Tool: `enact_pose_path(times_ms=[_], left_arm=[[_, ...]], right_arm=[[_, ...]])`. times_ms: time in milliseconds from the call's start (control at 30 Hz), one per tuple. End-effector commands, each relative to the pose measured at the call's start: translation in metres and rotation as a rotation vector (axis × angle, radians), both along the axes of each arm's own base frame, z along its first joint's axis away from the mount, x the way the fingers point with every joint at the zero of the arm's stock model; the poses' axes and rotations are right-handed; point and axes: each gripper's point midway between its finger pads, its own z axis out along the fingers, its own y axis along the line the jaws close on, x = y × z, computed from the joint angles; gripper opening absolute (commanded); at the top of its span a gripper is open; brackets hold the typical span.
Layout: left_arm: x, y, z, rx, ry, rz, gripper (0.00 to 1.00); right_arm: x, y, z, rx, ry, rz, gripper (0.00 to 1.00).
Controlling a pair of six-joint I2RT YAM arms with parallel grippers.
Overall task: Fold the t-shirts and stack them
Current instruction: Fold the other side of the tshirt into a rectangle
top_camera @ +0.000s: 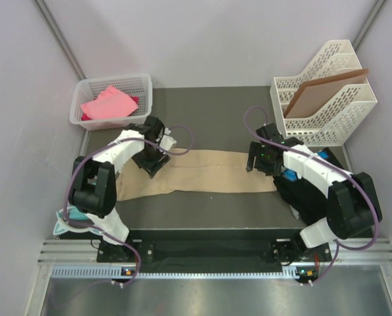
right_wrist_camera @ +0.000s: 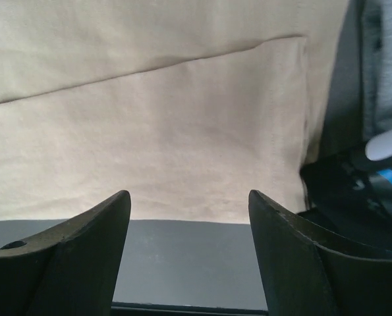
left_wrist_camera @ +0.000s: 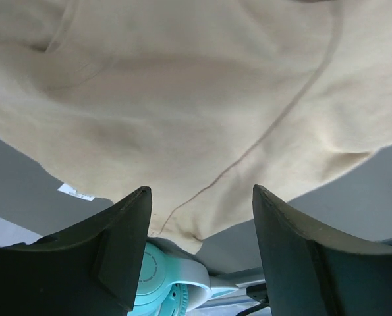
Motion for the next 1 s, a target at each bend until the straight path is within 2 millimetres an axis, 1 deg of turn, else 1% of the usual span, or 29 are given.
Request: enact_pose_path(times_ms=[0, 100, 133, 167, 200, 233, 267, 300, 367, 433, 467, 500, 533, 600, 667, 700, 733, 800, 833, 867, 900, 933, 967], left_arm=[[0.030, 0.020, 0.011, 0.008, -0.086, 0.105, 0.67], [0.025, 0.032, -0.001, 0.029, -0.061, 0.114, 0.67], [0.017, 0.038, -0.009, 0.043, -0.039, 0.118, 0.66], [0.014, 0.045, -0.012, 0.048, -0.035, 0.122, 0.67], [0.009, 0.050, -0.020, 0.055, -0.025, 0.127, 0.66], [0.007, 0.057, -0.025, 0.064, -0.019, 0.137, 0.67], [0.006, 0.060, -0.030, 0.067, -0.014, 0.143, 0.66], [0.000, 0.061, -0.038, 0.067, 0.001, 0.151, 0.67], [-0.004, 0.055, -0.052, 0.047, 0.033, 0.168, 0.65], [-0.007, 0.052, -0.062, 0.035, 0.065, 0.174, 0.64], [-0.008, 0.053, -0.063, 0.036, 0.068, 0.173, 0.63], [-0.010, 0.054, -0.065, 0.044, 0.071, 0.171, 0.64], [-0.006, 0.056, -0.065, 0.055, 0.052, 0.162, 0.64], [-0.008, 0.067, -0.069, 0.106, 0.049, 0.162, 0.64], [-0.008, 0.079, -0.073, 0.131, 0.053, 0.165, 0.64], [-0.012, 0.086, -0.076, 0.146, 0.065, 0.172, 0.63], [-0.013, 0.099, -0.077, 0.163, 0.067, 0.179, 0.63], [-0.013, 0.117, -0.078, 0.187, 0.062, 0.187, 0.63], [-0.016, 0.136, -0.077, 0.198, 0.072, 0.210, 0.63], [-0.016, 0.145, -0.077, 0.206, 0.075, 0.219, 0.63], [-0.012, 0.156, -0.074, 0.215, 0.069, 0.217, 0.63], [-0.014, 0.170, -0.073, 0.224, 0.070, 0.248, 0.63], [-0.013, 0.178, -0.071, 0.229, 0.066, 0.257, 0.63]], right_arm=[[0.026, 0.025, 0.008, 0.090, -0.063, 0.024, 0.71], [0.031, 0.030, -0.008, 0.088, -0.025, 0.034, 0.71], [0.031, 0.032, -0.012, 0.092, -0.014, 0.041, 0.71], [0.034, 0.034, -0.014, 0.092, -0.013, 0.041, 0.71], [0.035, 0.034, -0.023, 0.082, 0.008, 0.046, 0.70], [0.035, 0.035, -0.026, 0.079, 0.015, 0.047, 0.70], [0.037, 0.035, -0.028, 0.079, 0.018, 0.046, 0.70], [0.036, 0.040, -0.033, 0.095, 0.035, 0.059, 0.70], [0.039, 0.041, -0.034, 0.097, 0.035, 0.058, 0.70], [0.039, 0.042, -0.037, 0.096, 0.044, 0.057, 0.70], [0.039, 0.042, -0.037, 0.093, 0.044, 0.059, 0.70], [0.039, 0.040, -0.037, 0.086, 0.045, 0.061, 0.70], [0.039, 0.040, -0.037, 0.085, 0.046, 0.061, 0.70], [0.041, 0.040, -0.035, 0.084, 0.037, 0.064, 0.70], [0.042, 0.041, -0.035, 0.083, 0.039, 0.066, 0.70], [0.043, 0.041, -0.035, 0.085, 0.039, 0.065, 0.70], [0.043, 0.041, -0.035, 0.083, 0.041, 0.066, 0.70], [0.045, 0.042, -0.035, 0.082, 0.040, 0.071, 0.69], [0.045, 0.042, -0.034, 0.081, 0.040, 0.072, 0.69], [0.046, 0.042, -0.035, 0.080, 0.041, 0.073, 0.69], [0.046, 0.043, -0.034, 0.080, 0.041, 0.077, 0.70], [0.046, 0.043, -0.034, 0.080, 0.041, 0.077, 0.70], [0.046, 0.043, -0.034, 0.083, 0.041, 0.078, 0.70]])
